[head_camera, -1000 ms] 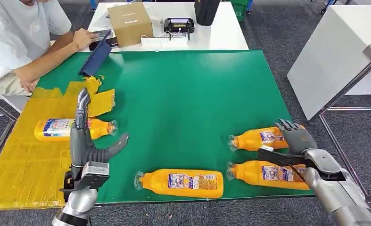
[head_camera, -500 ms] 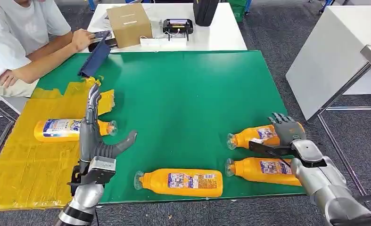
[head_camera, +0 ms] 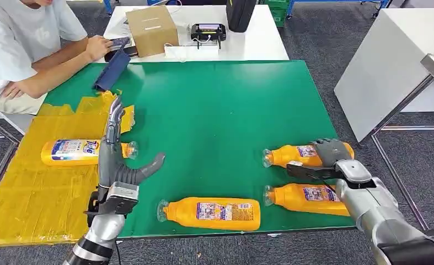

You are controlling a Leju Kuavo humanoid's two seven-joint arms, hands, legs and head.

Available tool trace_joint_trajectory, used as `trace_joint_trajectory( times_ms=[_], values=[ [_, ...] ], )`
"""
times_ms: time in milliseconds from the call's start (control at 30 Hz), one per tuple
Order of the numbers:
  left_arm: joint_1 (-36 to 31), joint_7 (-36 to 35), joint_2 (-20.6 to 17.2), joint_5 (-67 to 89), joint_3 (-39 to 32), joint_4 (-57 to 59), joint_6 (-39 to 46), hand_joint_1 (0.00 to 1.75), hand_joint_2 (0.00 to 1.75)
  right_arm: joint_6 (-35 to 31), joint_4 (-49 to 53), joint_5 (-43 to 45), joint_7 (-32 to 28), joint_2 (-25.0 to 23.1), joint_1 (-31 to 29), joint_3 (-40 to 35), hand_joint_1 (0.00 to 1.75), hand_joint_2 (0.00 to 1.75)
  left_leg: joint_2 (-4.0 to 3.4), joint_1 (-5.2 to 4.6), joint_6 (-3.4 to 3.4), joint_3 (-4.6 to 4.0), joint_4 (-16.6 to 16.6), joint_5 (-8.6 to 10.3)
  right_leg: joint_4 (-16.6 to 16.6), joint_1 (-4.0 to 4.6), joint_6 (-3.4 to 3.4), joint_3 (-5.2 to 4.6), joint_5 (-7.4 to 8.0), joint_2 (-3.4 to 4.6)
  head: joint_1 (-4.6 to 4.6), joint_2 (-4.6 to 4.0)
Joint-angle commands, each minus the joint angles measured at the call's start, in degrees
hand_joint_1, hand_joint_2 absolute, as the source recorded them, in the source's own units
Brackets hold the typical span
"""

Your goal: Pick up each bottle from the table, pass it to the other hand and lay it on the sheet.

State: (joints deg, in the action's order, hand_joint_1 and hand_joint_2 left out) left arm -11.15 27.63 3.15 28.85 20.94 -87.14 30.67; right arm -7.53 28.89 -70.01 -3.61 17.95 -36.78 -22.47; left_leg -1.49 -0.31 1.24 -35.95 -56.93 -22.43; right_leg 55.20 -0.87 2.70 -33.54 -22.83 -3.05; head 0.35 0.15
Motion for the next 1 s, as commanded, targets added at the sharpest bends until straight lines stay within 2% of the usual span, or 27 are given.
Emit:
trace_joint_trajectory(
  times_ms=[33,67,100,133,167,200,267,400,500,533,600,633,667,700,767,833,900,1000],
  values=[
    [1.6,-3.8,0.0,2.4,1.9,-2.0,-2.8,0.00,1.75,-15.8,9.5,-3.4,9.2,-8.8,2.6,2.0,1.75,1.75,-0.26,0.07,-0.14,0.28,0.0,-0.17,0.0,0.03,-0.15,0.16,-0.05,0.62,-0.02,0.00],
    [2.1,-4.4,0.0,2.7,2.1,-2.7,-3.9,0.00,1.75,-17.9,14.6,-4.0,9.9,-9.8,4.4,3.4,1.75,1.75,-0.34,0.10,-0.14,0.21,0.0,-0.17,0.0,0.07,-0.13,0.11,-0.02,0.63,0.02,0.00],
    [2.2,-4.5,0.1,2.8,2.2,-2.9,-3.9,0.00,1.75,-16.2,17.3,-4.8,10.7,-10.0,5.3,3.8,1.75,1.75,-0.28,0.05,-0.11,0.08,0.0,-0.11,0.0,0.03,-0.11,0.00,-0.01,0.50,-0.04,0.00],
    [2.5,-5.2,0.2,3.0,2.7,-3.2,-5.3,0.00,1.75,-21.1,24.1,-5.1,10.2,-11.2,8.0,6.1,1.75,1.75,-0.34,0.09,-0.15,0.12,0.0,-0.18,0.0,0.06,-0.14,0.00,-0.04,0.63,-0.02,0.00],
    [2.8,-5.5,0.3,2.9,3.2,-3.6,-6.4,0.00,1.75,-23.1,29.3,-4.2,9.5,-12.4,9.9,7.7,1.75,1.75,-0.15,0.07,-0.14,0.07,0.0,-0.16,0.1,0.05,-0.13,-0.02,-0.10,0.46,0.00,0.00],
    [2.9,-5.6,0.5,2.9,3.4,-3.7,-6.3,0.00,1.75,-21.6,33.1,-4.9,10.2,-12.8,11.3,8.0,1.75,1.75,-0.20,0.09,-0.12,0.01,0.0,-0.12,0.0,0.08,-0.10,-0.09,-0.05,0.41,-0.04,0.00],
    [3.1,-6.1,0.3,2.9,4.5,-3.8,-8.0,0.00,1.75,-27.0,40.9,-4.0,8.9,-14.6,14.4,9.8,1.75,1.75,-0.11,0.12,-0.15,0.10,0.0,-0.20,0.0,0.09,-0.13,0.00,-0.15,0.41,-0.02,0.00],
    [3.2,-6.1,0.5,3.0,4.7,-3.7,-7.9,0.00,1.75,-26.4,43.5,-4.1,8.8,-14.8,15.7,10.0,1.75,1.75,0.13,0.11,-0.12,-0.04,0.0,-0.19,0.1,0.07,-0.11,-0.04,-0.26,0.18,-0.02,0.00],
    [3.5,-6.4,0.1,1.9,5.1,-3.9,-9.8,0.00,1.75,-31.4,46.1,-2.4,6.7,-16.3,17.4,12.3,1.75,1.75,0.19,0.08,-0.08,-0.25,0.0,-0.08,0.0,0.05,-0.07,-0.22,-0.18,0.04,-0.02,0.00],
    [3.9,-6.5,0.0,1.6,5.2,-4.0,-10.2,0.00,1.75,-31.3,48.7,1.6,5.3,-17.2,18.7,12.7,1.75,1.75,0.17,0.13,-0.12,-0.13,-0.1,-0.19,0.1,0.07,-0.12,-0.08,-0.26,0.18,0.00,0.00],
    [4.9,-6.4,-0.4,1.5,5.5,-4.3,-10.4,0.00,1.75,-28.7,55.0,15.8,0.2,-18.5,22.1,12.5,1.75,1.75,0.18,0.08,-0.12,-0.23,0.0,-0.14,0.0,0.04,-0.11,-0.19,-0.23,0.13,0.00,0.00],
    [5.2,-6.3,-0.4,1.1,5.5,-4.2,-10.5,0.00,1.75,-27.9,56.3,19.0,-1.4,-19.2,23.1,12.5,1.75,1.75,0.20,0.07,-0.14,-0.15,0.0,-0.19,0.1,0.01,-0.14,-0.12,-0.28,0.16,0.00,0.00],
    [5.3,-6.2,-0.5,0.9,5.6,-4.2,-10.5,0.00,1.75,-24.3,57.6,26.6,-4.2,-19.9,24.0,11.9,1.75,1.75,0.23,0.10,-0.17,-0.04,-0.1,-0.28,0.1,0.02,-0.18,0.00,-0.36,0.25,0.00,0.00],
    [5.2,-6.1,-0.5,0.3,5.7,-4.1,-10.8,0.00,1.75,-22.3,57.8,29.6,-5.3,-20.3,24.5,11.2,1.75,1.75,0.14,0.06,-0.13,-0.19,0.0,-0.16,0.0,0.01,-0.13,-0.17,-0.24,0.17,-0.02,0.00],
    [4.9,-5.7,-0.8,-1.1,5.7,-3.7,-11.3,0.00,1.75,-12.1,56.6,42.3,-8.0,-21.4,24.6,9.1,1.75,1.75,0.19,0.08,-0.17,-0.10,0.0,-0.22,0.1,0.03,-0.17,-0.08,-0.29,0.19,0.00,0.00],
    [4.7,-5.6,-0.8,-1.3,5.6,-3.5,-11.3,0.00,1.75,-12.4,55.6,42.3,-8.5,-21.8,24.4,8.6,1.75,1.75,0.13,0.09,-0.17,-0.12,0.0,-0.20,0.0,0.05,-0.16,-0.13,-0.25,0.24,0.00,0.00],
    [4.3,-5.0,-0.9,-3.3,5.8,-3.3,-12.3,0.00,1.75,-5.3,52.9,50.9,-9.7,-22.8,23.5,6.8,1.75,1.75,0.03,0.10,-0.16,-0.18,0.0,-0.18,0.0,0.08,-0.14,-0.22,-0.18,0.29,-0.02,0.00],
    [2.8,-4.2,-1.0,-6.1,6.7,-2.5,-13.6,0.00,1.75,-1.1,47.1,56.0,-11.1,-24.7,21.2,3.4,1.75,1.75,0.12,0.12,-0.18,-0.13,0.0,-0.18,0.0,0.07,-0.14,-0.17,-0.22,0.23,0.00,0.00]
  ],
)
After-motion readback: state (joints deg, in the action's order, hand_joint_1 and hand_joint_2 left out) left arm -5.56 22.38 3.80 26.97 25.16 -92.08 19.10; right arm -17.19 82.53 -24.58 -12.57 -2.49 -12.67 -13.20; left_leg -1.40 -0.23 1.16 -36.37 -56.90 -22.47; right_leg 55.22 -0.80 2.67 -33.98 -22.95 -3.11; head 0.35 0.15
